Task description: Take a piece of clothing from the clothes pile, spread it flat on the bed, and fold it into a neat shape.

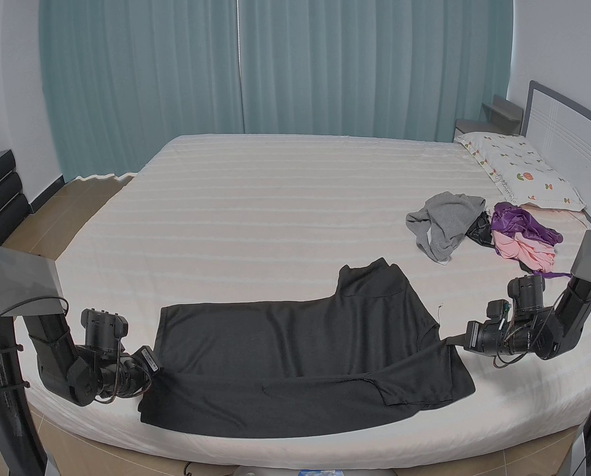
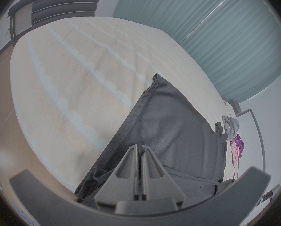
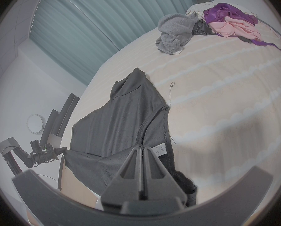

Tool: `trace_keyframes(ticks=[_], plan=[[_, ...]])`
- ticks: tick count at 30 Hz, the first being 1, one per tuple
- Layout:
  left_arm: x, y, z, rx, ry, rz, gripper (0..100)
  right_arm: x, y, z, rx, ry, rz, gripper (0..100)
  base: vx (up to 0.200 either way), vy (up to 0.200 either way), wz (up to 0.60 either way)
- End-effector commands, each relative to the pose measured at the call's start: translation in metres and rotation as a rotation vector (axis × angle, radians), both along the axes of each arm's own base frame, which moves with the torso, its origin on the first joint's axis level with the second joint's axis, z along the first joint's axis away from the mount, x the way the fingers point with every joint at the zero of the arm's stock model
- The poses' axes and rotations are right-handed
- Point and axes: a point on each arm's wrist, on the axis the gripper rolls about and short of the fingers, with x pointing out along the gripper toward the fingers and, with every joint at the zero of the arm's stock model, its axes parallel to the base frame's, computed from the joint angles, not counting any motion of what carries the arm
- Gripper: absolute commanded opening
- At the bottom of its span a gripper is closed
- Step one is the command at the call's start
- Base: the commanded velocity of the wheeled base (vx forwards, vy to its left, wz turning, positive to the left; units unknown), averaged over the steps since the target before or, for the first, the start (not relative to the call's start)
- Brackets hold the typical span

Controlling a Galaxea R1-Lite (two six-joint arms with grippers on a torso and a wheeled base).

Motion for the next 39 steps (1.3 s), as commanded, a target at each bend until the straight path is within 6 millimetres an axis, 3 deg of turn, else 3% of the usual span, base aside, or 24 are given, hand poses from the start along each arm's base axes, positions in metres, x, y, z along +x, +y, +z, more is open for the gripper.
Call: trace_keyframes(ticks=[1, 5, 6, 7, 8, 13, 19, 22, 27, 34, 39], plan=[[0.0, -0.001, -0.004, 0.001, 0.013, -0.003, 0, 0.005, 0.003, -0.004, -0.005, 0.009, 0.004, 0, 0.0, 0.0, 0.0], [-0.002, -0.001, -0.005, 0.004, 0.019, -0.006, 0, 0.008, 0.003, -0.007, -0.018, 0.018, -0.009, 0, 0.0, 0.0, 0.0], [-0.002, -0.001, -0.005, 0.004, 0.02, -0.006, 100, 0.008, 0.003, -0.007, -0.018, 0.02, -0.009, 0, 0.0, 0.0, 0.0], [-0.002, -0.001, -0.005, 0.004, 0.02, -0.006, 100, 0.008, 0.003, -0.008, -0.021, 0.027, -0.007, 0, 0.0, 0.0, 0.0], [-0.002, -0.001, -0.005, 0.004, 0.022, -0.006, 100, 0.008, 0.004, -0.008, -0.02, 0.03, -0.007, 100, 0.0, 0.0, 0.0], [-0.002, -0.001, -0.004, 0.0, 0.018, -0.002, 100, 0.008, 0.006, -0.004, -0.015, 0.028, -0.004, 100, 0.0, 0.0, 0.0], [-0.003, 0.001, -0.001, -0.016, 0.013, 0.02, 100, 0.021, 0.009, 0.017, 0.048, -0.025, -0.053, 100, 0.0, 0.0, 0.0], [-0.006, 0.003, 0.011, -0.05, -0.02, 0.042, 100, 0.031, 0.022, 0.026, 0.102, -0.043, -0.066, 100, 0.0, 0.0, 0.0], [-0.015, 0.005, 0.015, -0.068, -0.009, 0.031, 100, 0.046, 0.035, 0.035, 0.159, -0.061, -0.077, 100, 0.0, 0.0, 0.0], [-0.014, 0.006, 0.011, -0.082, -0.004, 0.009, 100, 0.05, 0.034, 0.015, 0.194, 0.005, -0.099, 100, 0.0, 0.0, 0.0], [-0.013, 0.002, 0.005, -0.086, -0.004, -0.031, 100, 0.048, 0.033, 0.015, 0.202, 0.015, -0.103, 100, 0.0, 0.0, 0.0]])
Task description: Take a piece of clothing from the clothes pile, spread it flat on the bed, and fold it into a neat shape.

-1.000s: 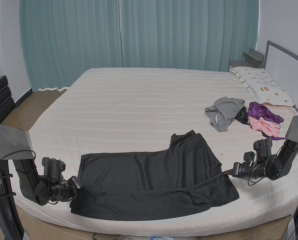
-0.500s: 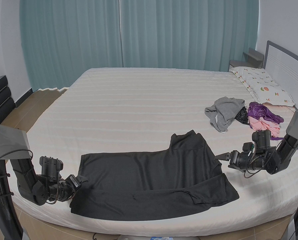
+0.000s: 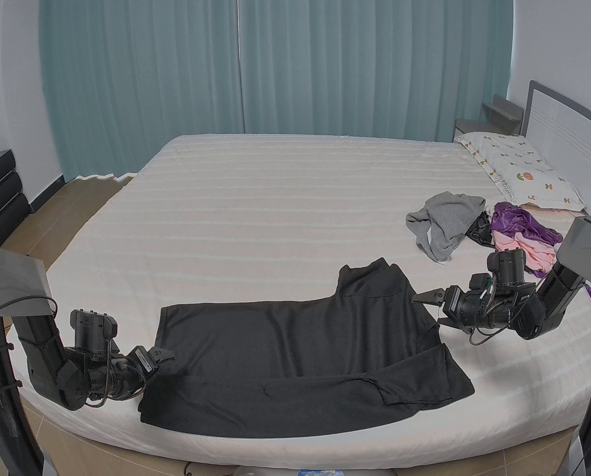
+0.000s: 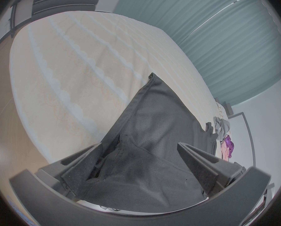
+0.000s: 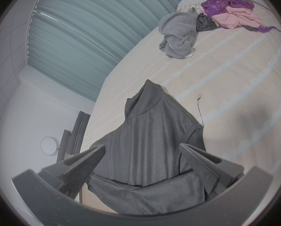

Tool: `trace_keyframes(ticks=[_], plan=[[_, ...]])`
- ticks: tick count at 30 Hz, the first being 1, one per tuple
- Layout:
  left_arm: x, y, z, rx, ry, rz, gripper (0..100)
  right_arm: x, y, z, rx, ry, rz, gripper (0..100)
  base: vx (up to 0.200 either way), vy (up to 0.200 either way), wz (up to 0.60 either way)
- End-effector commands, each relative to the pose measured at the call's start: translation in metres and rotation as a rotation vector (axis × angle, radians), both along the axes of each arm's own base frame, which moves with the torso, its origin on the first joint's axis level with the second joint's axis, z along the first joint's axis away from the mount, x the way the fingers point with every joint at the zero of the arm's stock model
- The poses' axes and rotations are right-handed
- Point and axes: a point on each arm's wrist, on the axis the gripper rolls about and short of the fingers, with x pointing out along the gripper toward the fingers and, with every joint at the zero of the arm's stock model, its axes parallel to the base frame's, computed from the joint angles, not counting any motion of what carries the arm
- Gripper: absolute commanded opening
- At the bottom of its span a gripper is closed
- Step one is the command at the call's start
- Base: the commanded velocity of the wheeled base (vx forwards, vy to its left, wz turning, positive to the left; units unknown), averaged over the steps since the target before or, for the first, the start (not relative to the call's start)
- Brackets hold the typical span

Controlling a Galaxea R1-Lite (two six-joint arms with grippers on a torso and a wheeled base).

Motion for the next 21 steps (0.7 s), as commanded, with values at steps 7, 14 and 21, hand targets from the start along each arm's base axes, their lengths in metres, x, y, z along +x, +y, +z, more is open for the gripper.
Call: trace_keyframes(ticks=[7, 14, 21], plan=[[-0.005, -0.005, -0.012, 0.054, 0.029, -0.068, 100, -0.001, 0.001, -0.007, 0.003, 0.024, -0.001, 100, 0.0, 0.0, 0.0], [0.008, -0.007, -0.014, 0.058, -0.005, -0.015, 100, -0.005, 0.005, -0.007, 0.012, 0.038, 0.003, 100, 0.0, 0.0, 0.0], [0.001, 0.001, -0.01, -0.011, -0.053, 0.17, 100, -0.006, 0.004, -0.006, 0.012, 0.039, -0.001, 100, 0.0, 0.0, 0.0]])
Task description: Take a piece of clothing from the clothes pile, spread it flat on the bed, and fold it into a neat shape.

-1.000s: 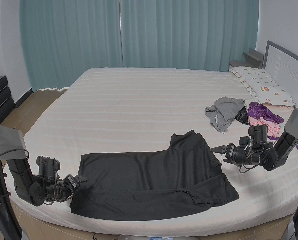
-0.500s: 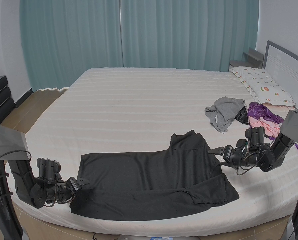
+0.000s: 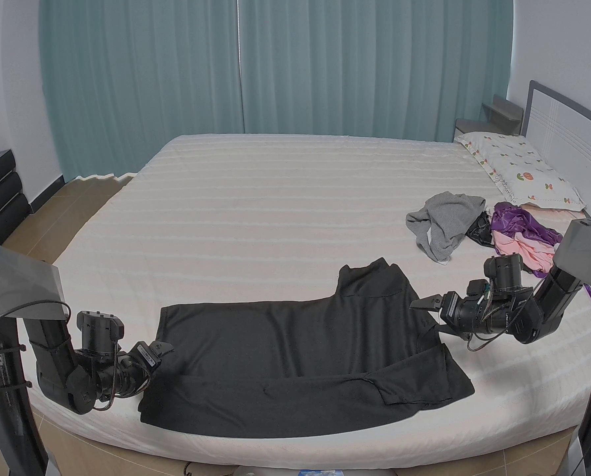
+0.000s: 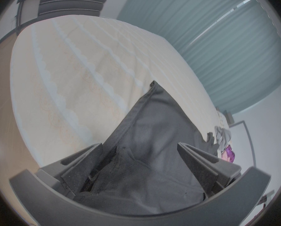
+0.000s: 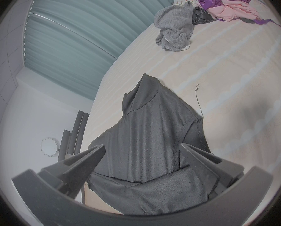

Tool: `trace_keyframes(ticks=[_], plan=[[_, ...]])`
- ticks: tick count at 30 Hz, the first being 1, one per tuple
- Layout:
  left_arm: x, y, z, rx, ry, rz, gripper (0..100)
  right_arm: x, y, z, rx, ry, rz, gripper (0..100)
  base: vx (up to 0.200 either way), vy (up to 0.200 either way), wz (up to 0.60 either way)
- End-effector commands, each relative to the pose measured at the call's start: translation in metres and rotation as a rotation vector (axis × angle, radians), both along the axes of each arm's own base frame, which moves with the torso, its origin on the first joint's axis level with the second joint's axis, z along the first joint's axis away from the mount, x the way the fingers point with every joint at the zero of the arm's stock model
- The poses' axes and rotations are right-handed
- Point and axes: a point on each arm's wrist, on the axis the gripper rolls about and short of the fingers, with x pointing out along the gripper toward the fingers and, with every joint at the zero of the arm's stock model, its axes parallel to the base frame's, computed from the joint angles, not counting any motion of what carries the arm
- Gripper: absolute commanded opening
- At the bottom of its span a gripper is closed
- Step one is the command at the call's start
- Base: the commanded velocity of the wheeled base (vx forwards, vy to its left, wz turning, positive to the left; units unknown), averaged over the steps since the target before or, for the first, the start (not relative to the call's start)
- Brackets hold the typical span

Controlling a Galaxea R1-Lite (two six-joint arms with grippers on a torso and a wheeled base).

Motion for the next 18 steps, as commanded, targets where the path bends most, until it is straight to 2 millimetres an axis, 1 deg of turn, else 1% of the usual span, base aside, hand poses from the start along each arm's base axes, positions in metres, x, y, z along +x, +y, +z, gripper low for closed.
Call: trace_keyframes(ticks=[1, 4, 7, 12, 15, 16, 18], plan=[[-0.011, 0.009, 0.001, -0.035, -0.019, 0.097, 100, -0.002, 0.0, 0.003, 0.0, -0.002, -0.001, 100, 0.0, 0.0, 0.0], [-0.013, 0.02, 0.01, -0.065, -0.122, 0.152, 100, -0.003, -0.001, 0.003, 0.0, -0.001, -0.004, 100, 0.0, 0.0, 0.0], [-0.017, 0.024, 0.016, -0.081, -0.193, 0.169, 100, -0.003, -0.002, 0.003, 0.0, -0.001, -0.005, 100, 0.0, 0.0, 0.0], [-0.025, 0.021, 0.012, -0.093, -0.17, 0.135, 100, -0.004, -0.002, 0.002, -0.001, 0.004, -0.004, 100, 0.0, 0.0, 0.0], [-0.033, 0.013, 0.008, -0.12, -0.129, 0.024, 100, -0.005, -0.002, 0.001, -0.001, 0.007, -0.004, 100, 0.0, 0.0, 0.0], [-0.033, 0.013, 0.008, -0.12, -0.129, 0.019, 100, -0.005, -0.001, 0.001, -0.001, 0.007, -0.002, 100, 0.0, 0.0, 0.0], [-0.035, 0.012, 0.004, -0.082, -0.115, -0.038, 100, -0.006, -0.001, 0.001, -0.013, 0.004, -0.002, 100, 0.0, 0.0, 0.0]])
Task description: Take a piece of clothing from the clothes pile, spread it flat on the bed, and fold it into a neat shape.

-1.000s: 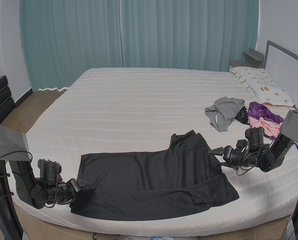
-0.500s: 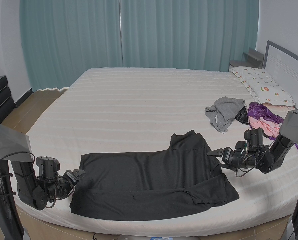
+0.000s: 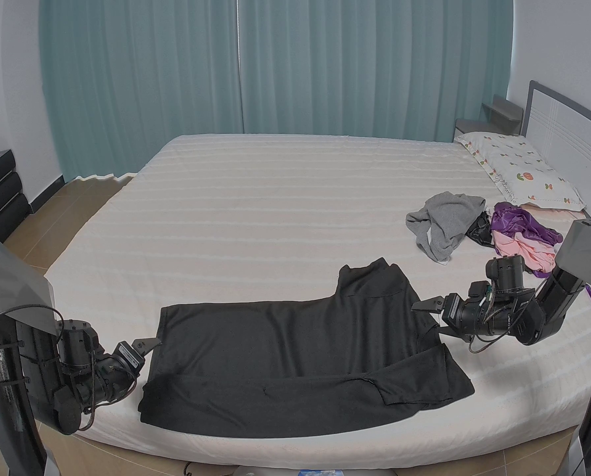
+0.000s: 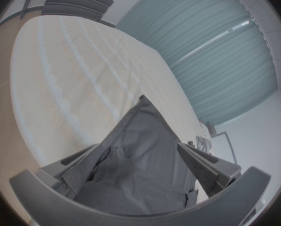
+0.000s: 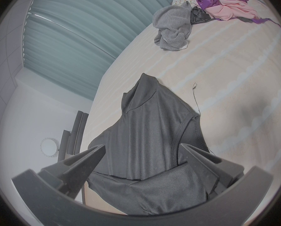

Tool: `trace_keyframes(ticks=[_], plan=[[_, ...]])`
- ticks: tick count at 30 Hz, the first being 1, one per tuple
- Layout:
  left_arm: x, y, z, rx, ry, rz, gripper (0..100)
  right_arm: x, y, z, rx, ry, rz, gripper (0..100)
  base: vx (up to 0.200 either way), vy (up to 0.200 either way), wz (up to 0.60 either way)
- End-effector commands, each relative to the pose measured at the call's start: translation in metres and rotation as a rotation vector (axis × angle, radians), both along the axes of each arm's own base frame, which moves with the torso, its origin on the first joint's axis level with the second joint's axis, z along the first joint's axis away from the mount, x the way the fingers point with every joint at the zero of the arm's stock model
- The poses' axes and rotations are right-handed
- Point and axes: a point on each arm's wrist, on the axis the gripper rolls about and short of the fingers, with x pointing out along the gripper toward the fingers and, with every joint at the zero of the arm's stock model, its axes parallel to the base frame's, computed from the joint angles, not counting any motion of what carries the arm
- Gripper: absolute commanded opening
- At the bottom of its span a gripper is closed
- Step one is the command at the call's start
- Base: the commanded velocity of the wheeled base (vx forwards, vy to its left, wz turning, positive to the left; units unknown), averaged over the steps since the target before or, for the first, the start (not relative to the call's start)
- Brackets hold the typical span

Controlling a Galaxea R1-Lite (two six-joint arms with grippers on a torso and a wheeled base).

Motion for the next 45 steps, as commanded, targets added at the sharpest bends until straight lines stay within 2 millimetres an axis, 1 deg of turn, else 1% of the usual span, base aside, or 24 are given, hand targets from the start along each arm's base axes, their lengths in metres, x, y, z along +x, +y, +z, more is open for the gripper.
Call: trace_keyframes(ticks=[1, 2, 5, 8, 11, 16, 21, 28, 29, 36, 45], plan=[[-0.006, -0.003, -0.009, 0.032, 0.044, -0.061, 100, -0.001, 0.0, 0.001, -0.012, -0.004, 0.002, 100, 0.0, 0.0, 0.0], [-0.005, -0.002, -0.013, 0.06, 0.051, -0.074, 100, -0.006, -0.001, -0.002, -0.032, 0.005, 0.0, 100, 0.0, 0.0, 0.0], [-0.002, -0.001, -0.019, 0.07, 0.054, -0.071, 100, -0.01, -0.005, -0.001, -0.064, -0.008, 0.01, 100, 0.0, 0.0, 0.0], [0.0, -0.001, -0.019, 0.071, 0.045, -0.07, 100, -0.014, -0.011, -0.003, -0.097, -0.014, 0.023, 100, 0.0, 0.0, 0.0], [0.002, -0.001, -0.018, 0.07, 0.04, -0.071, 100, -0.019, -0.014, -0.016, -0.161, -0.009, 0.077, 100, 0.0, 0.0, 0.0], [0.002, -0.001, -0.018, 0.071, 0.037, -0.07, 100, -0.02, -0.016, -0.022, -0.185, -0.004, 0.101, 100, 0.0, 0.0, 0.0], [0.003, -0.001, -0.019, 0.07, 0.039, -0.072, 100, -0.019, -0.015, -0.032, -0.194, 0.019, 0.112, 100, 0.0, 0.0, 0.0], [0.004, -0.001, -0.02, 0.071, 0.039, -0.071, 100, -0.018, -0.014, -0.037, -0.21, 0.023, 0.131, 100, 0.0, 0.0, 0.0], [0.004, -0.001, -0.02, 0.071, 0.039, -0.071, 100, -0.018, -0.014, -0.038, -0.21, 0.024, 0.13, 0, 0.0, 0.0, 0.0], [0.003, -0.002, -0.018, 0.078, 0.034, -0.08, 100, -0.019, -0.016, -0.041, -0.212, 0.036, 0.128, 0, 0.0, 0.0, 0.0], [0.004, -0.005, -0.017, 0.2, 0.013, -0.085, 100, -0.016, -0.02, -0.037, -0.275, 0.016, 0.059, 0, 0.0, 0.0, 0.0]])
